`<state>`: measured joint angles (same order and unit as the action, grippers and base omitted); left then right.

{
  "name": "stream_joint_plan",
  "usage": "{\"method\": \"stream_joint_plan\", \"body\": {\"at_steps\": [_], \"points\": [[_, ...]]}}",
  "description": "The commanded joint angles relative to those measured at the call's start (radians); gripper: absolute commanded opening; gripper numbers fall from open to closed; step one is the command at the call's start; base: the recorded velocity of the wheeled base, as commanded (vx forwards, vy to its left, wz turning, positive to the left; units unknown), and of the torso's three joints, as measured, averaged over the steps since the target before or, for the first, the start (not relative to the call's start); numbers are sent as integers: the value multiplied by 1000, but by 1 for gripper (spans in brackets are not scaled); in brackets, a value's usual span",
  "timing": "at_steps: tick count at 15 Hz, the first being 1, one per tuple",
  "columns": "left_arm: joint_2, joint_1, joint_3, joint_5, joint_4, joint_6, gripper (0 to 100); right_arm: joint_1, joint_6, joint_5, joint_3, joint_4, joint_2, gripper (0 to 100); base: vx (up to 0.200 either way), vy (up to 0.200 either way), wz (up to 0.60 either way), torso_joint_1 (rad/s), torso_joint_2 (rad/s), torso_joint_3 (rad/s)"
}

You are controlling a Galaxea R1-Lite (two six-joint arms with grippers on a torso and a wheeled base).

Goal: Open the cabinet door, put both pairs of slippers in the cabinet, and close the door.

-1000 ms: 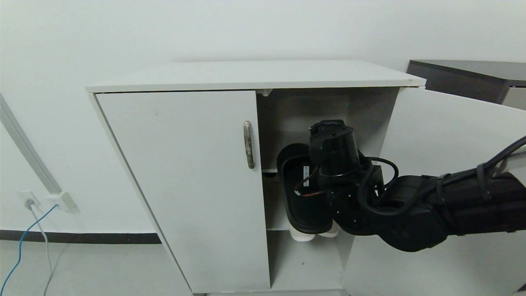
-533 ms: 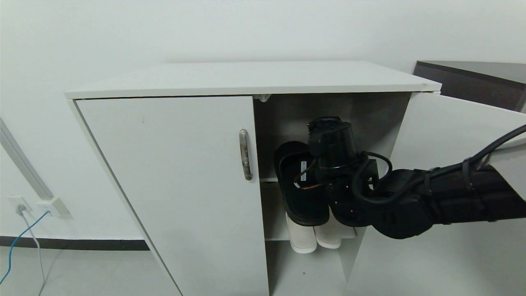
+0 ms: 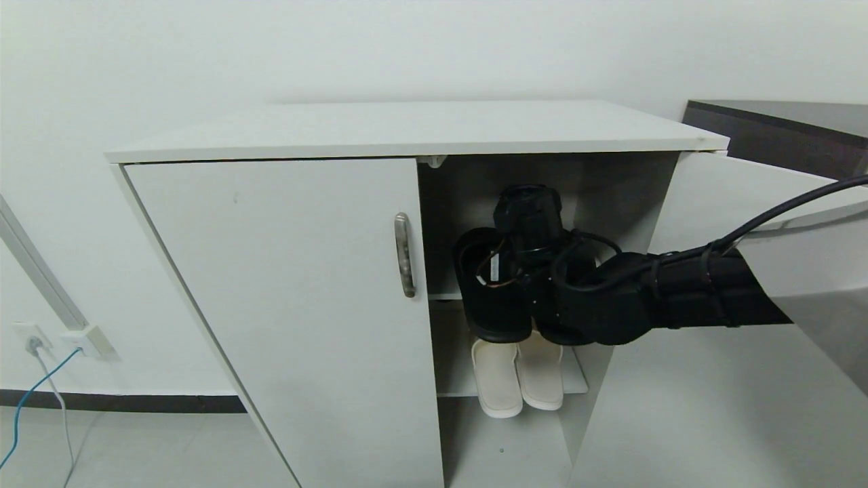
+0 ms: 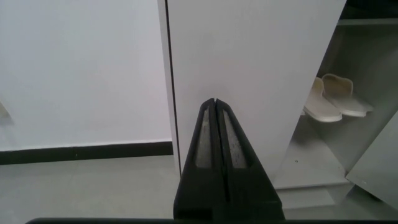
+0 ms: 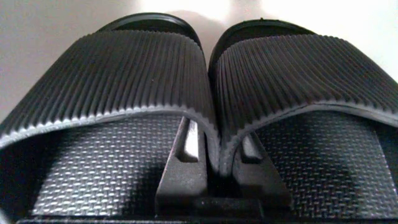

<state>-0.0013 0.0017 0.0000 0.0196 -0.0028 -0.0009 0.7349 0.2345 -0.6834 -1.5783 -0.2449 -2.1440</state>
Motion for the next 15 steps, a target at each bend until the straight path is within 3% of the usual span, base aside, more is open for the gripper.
{"method": "stream_joint_plan", "body": {"at_steps": [1, 8, 15], "points": [[1, 0, 0, 0, 0, -1, 0, -19, 0, 5, -83, 29, -57, 0, 0, 0, 0, 0, 0, 0], [1, 0, -2, 0, 0, -2, 0, -71, -34, 7, -295, 49, -174, 0, 0, 0, 0, 0, 0, 0], [1, 0, 0, -1, 0, -2, 0, -86, -52, 24, -341, 52, -208, 0, 0, 0, 0, 0, 0, 0]]}}
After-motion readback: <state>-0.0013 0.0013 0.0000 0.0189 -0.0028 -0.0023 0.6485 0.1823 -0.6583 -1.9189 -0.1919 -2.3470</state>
